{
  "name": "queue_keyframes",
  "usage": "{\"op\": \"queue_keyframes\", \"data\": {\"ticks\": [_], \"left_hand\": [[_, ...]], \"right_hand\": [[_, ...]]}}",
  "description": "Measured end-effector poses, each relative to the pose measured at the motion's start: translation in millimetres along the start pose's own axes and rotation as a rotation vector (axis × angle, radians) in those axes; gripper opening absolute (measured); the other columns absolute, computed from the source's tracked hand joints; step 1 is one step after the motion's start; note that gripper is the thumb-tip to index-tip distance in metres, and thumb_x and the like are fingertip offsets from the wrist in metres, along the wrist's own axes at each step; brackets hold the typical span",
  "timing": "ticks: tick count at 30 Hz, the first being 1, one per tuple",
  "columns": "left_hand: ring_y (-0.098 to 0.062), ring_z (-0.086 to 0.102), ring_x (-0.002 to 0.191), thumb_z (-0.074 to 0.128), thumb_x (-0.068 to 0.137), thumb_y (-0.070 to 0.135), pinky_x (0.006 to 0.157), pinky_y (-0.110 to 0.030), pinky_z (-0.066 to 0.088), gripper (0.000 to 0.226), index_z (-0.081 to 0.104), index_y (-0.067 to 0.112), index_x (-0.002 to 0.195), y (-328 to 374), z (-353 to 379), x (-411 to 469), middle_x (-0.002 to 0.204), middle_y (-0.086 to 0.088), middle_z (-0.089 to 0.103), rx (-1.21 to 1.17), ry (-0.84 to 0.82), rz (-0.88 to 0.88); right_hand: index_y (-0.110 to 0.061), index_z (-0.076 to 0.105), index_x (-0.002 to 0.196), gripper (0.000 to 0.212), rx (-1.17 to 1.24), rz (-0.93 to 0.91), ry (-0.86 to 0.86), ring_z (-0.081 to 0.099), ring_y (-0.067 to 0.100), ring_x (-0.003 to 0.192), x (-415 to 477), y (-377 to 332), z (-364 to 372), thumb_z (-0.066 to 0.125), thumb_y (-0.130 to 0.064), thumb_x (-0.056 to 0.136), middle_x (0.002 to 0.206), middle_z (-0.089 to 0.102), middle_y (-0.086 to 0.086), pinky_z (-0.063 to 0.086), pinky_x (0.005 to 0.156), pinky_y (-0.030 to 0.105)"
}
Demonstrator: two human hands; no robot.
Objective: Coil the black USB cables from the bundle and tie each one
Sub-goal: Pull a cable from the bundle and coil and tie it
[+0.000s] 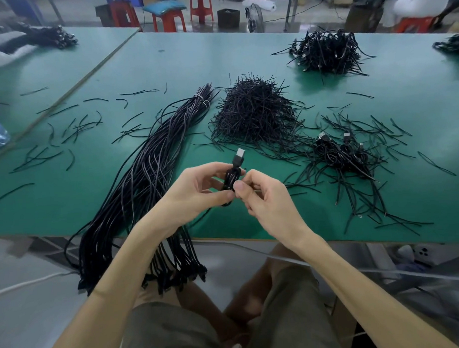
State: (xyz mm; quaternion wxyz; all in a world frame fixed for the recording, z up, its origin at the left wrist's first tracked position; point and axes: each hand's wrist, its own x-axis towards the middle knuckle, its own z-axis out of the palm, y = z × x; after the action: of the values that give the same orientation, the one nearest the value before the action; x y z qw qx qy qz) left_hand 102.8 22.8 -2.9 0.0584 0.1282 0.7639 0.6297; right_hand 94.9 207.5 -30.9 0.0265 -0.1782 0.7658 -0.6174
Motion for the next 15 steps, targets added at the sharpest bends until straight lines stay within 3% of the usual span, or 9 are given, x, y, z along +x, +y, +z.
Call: {"op": "queue_keyframes", "data": {"ticks": [3, 6, 9, 12, 15], "left_hand": [[-0.018, 0.069, 0.096, 0.074, 0.083, -0.012, 0.091, -0.034, 0.057, 0.041, 0.068, 0.001, 0.121, 5.9, 2.0, 0.2, 0.112, -0.010, 0.074, 0.092, 0.046, 0.085], [-0.027, 0.069, 0.106, 0.076, 0.081, -0.013, 0.101, -0.042, 0.053, 0.039, 0.072, 0.003, 0.116, 11.1, 2.5, 0.2, 0.112, -0.012, 0.071, 0.114, 0.077, 0.176], [-0.027, 0.065, 0.108, 0.076, 0.082, -0.011, 0.103, -0.045, 0.050, 0.032, 0.075, 0.006, 0.109, 16.3, 5.8, 1.2, 0.110, -0.010, 0.068, 0.170, 0.105, 0.243], [-0.021, 0.057, 0.110, 0.080, 0.081, -0.003, 0.105, -0.032, 0.043, 0.031, 0.078, 0.023, 0.097, 17.6, 11.1, 1.0, 0.108, -0.002, 0.060, 0.308, 0.201, 0.315], [-0.019, 0.051, 0.099, 0.077, 0.079, -0.009, 0.092, -0.026, 0.040, 0.040, 0.076, 0.030, 0.086, 18.1, 14.9, 0.0, 0.097, -0.004, 0.054, 0.351, 0.268, 0.361]], "right_hand": [[-0.033, 0.059, 0.077, 0.024, 0.083, 0.008, -0.025, 0.035, 0.010, 0.052, -1.5, -3.6, -0.2, 0.056, -0.028, 0.100, 0.060, 0.049, -0.011, 0.031, 0.051, 0.028], [-0.012, 0.055, 0.082, 0.025, 0.232, 0.018, -0.044, 0.032, 0.008, 0.049, -2.6, -8.9, -0.6, 0.051, -0.013, 0.106, 0.068, 0.048, -0.002, 0.029, 0.045, 0.021], [0.005, 0.051, 0.087, 0.026, 0.340, 0.025, -0.051, 0.030, 0.010, 0.048, -3.7, -13.3, -0.6, 0.047, -0.011, 0.107, 0.067, 0.046, -0.003, 0.028, 0.043, 0.020], [-0.001, 0.051, 0.086, 0.026, 0.433, 0.056, -0.073, 0.030, 0.011, 0.046, -6.5, -16.2, -1.3, 0.045, -0.016, 0.107, 0.065, 0.046, -0.005, 0.026, 0.046, 0.023], [-0.009, 0.051, 0.084, 0.026, 0.511, 0.121, -0.108, 0.029, 0.011, 0.045, -9.1, -16.0, -0.9, 0.046, -0.020, 0.107, 0.064, 0.043, -0.003, 0.026, 0.047, 0.022]]}}
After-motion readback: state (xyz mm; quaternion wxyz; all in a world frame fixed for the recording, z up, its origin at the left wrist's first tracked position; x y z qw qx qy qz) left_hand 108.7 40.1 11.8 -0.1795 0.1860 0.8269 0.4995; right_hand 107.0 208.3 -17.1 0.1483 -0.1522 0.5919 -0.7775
